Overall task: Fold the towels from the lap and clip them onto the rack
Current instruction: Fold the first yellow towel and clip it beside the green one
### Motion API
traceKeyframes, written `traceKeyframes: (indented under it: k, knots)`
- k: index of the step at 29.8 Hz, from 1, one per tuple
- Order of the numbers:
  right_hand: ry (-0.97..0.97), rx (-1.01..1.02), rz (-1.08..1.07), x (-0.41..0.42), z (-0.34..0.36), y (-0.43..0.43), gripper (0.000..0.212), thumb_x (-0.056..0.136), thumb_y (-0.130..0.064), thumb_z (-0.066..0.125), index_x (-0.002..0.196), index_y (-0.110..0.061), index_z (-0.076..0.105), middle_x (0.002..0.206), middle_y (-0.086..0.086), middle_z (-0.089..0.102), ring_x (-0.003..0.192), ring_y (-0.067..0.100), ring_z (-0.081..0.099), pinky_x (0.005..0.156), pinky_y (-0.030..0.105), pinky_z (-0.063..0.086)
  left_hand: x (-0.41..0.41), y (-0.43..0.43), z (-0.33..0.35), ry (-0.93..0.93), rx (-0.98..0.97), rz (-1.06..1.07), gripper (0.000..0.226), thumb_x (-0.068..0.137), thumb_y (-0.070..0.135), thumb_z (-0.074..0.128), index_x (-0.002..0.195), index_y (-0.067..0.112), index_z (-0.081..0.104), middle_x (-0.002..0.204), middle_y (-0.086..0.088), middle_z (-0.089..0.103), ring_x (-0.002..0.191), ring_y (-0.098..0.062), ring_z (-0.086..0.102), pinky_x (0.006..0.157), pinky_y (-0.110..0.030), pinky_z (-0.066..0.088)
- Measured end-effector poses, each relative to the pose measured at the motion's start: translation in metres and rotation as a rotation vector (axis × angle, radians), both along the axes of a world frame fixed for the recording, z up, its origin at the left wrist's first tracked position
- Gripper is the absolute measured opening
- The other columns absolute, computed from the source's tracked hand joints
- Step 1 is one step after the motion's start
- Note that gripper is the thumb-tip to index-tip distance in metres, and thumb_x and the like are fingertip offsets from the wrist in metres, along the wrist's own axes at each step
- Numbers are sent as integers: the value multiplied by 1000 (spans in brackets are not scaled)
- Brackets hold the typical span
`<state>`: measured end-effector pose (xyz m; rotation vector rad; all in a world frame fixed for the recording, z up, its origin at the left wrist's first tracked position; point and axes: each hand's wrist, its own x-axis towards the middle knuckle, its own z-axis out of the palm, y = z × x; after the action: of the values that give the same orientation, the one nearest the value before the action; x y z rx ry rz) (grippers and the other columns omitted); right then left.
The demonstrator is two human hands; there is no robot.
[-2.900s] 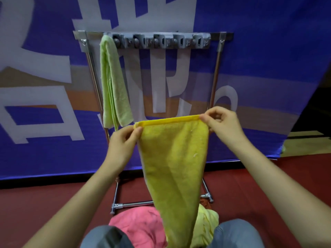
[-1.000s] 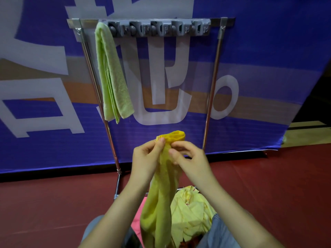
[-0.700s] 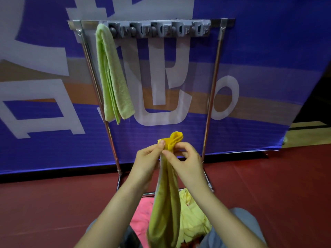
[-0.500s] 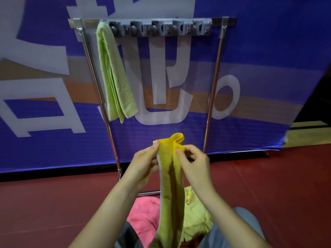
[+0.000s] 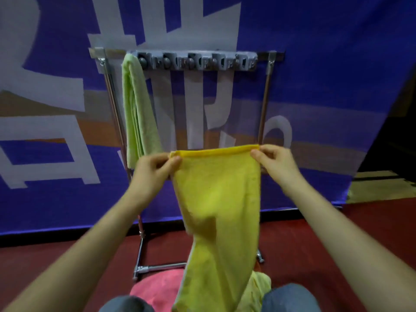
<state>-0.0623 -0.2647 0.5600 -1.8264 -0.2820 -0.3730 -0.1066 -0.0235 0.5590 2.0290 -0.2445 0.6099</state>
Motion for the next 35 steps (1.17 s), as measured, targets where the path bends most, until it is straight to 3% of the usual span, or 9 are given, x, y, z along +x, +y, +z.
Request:
traceKeyframes:
  k: [2,6,10,16,21,24,28,31,35]
  knots:
    - [58,98,13,-1,-2,-1,14,87,-3,54,78,-12,61,48,-9,61,45,-5,56,48,11,49,4,1,-5,21,-97,1,29,87,9,54,59,15,61,41,13,54,46,5,48,53,-12,49]
    - [48,154,3,-4,2,5,10,88,-5,53,93,-2,61,63,1,57,44,-5,57,43,12,49,4,0,4,-18,-109,14,28,87,16,56,73,-7,63,64,-10,53,62,-12,48,66,-35,47]
    - [59,227,-25,-1,8,5,6,87,-8,56,92,-6,60,62,-2,59,44,-5,57,39,13,46,4,-5,8,-32,-146,21,19,86,13,57,69,10,64,42,14,55,47,4,50,54,-20,52]
    - [109,231,-31,0,-2,5,7,87,-10,57,92,-6,61,69,2,59,47,-4,59,41,15,48,1,-13,-7,-24,-193,69,22,86,18,58,66,24,64,57,5,61,60,-6,57,63,-33,54]
    - [134,262,-34,2,-9,4,7,87,-9,57,92,-5,60,70,4,60,48,-2,61,42,15,48,2,-20,-12,-50,-196,92,9,86,16,58,83,17,67,65,9,61,55,11,54,58,-8,44]
    - [146,274,-36,2,-12,7,6,87,-9,56,83,-8,61,70,4,59,47,-2,60,43,16,50,1,-26,-16,-69,-235,93,8,86,15,59,86,18,67,66,10,60,56,13,55,55,-4,43]
    - [146,263,-47,4,-17,10,14,88,-9,55,75,-13,58,67,3,57,44,-3,57,43,17,51,2,-29,-22,-54,-262,125,17,85,18,61,83,4,71,58,12,59,51,7,52,54,-9,43]
    - [85,174,-96,8,-20,4,7,88,-10,56,84,-12,61,67,0,57,48,-5,58,48,16,53,3,-22,-24,-29,-209,101,31,86,21,59,68,-5,64,57,-5,50,54,-6,41,54,-25,34]
    - [-19,174,-135,11,-7,-3,13,88,-14,56,79,-21,62,70,-3,60,55,-3,59,54,16,52,1,-21,-8,-70,-187,43,23,85,21,60,64,13,64,56,2,51,52,0,44,55,-25,41]
